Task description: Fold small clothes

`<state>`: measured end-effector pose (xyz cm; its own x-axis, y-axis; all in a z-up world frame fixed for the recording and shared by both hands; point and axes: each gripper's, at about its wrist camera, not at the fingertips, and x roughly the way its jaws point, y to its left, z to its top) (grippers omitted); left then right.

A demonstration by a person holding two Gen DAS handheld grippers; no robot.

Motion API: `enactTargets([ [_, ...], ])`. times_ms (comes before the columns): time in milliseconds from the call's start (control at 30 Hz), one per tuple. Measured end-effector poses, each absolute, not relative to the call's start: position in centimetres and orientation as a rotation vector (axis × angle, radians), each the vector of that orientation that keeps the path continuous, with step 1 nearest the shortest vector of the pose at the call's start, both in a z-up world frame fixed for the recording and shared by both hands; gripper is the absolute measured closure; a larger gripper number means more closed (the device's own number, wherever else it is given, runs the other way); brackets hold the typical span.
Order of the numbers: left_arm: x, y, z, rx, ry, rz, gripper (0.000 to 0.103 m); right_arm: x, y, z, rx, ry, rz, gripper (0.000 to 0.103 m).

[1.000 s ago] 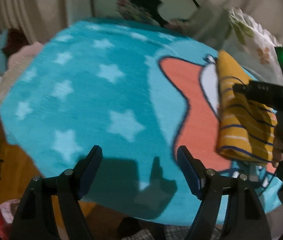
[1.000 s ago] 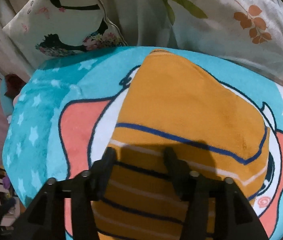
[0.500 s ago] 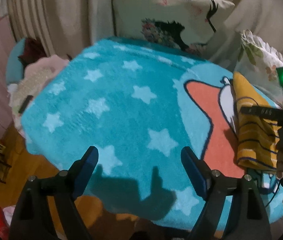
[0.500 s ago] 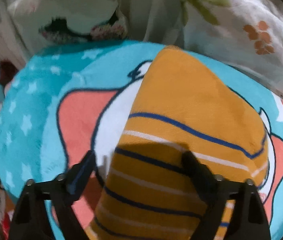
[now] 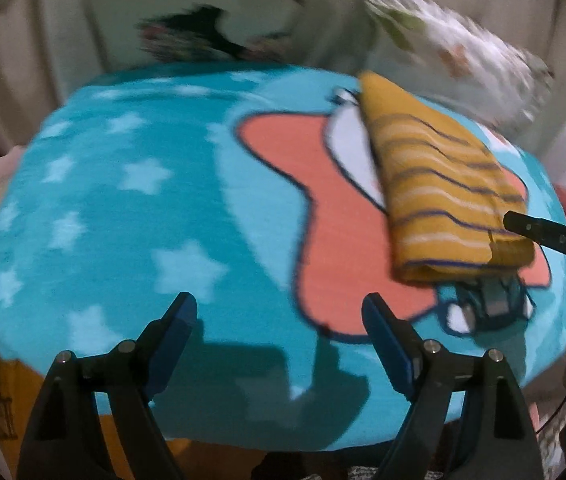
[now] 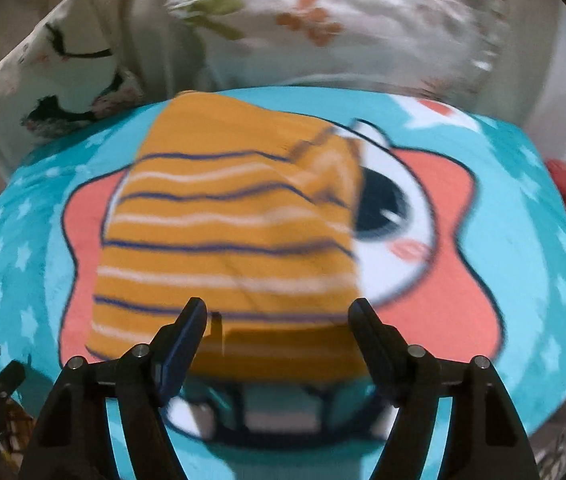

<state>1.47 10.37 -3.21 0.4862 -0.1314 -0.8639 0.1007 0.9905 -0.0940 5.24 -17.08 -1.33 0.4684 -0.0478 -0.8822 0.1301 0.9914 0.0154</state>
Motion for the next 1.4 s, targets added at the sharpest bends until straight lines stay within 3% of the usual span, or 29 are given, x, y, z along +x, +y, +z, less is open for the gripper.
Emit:
enactTargets([
  [567, -2.1, 0.2, -3.0, 0.049, 1.081, -0.246, 0.019, -4.0, -22.7, -3.2, 0.157, 1.109, -0.137, 0.024],
  [967, -7.2, -1.2, 3.2, 0.002, 0.806, -0.107, 0.018, -7.2, -23.9, -0.6, 0.125, 1.029, -0.044, 0.024],
  [1233, -10.4, -0.3, 7.9, -0.007, 0.642, -0.023, 0.003, -9.1, -23.1, 1.6, 0.106, 0.957, 0.004, 0.024],
  [1400, -12.2, 0.0, 10.0, -0.032, 0.571, -0.013, 0.0, -10.7, -22.3, 2.3, 0.079, 0.926, 0.014, 0.024],
])
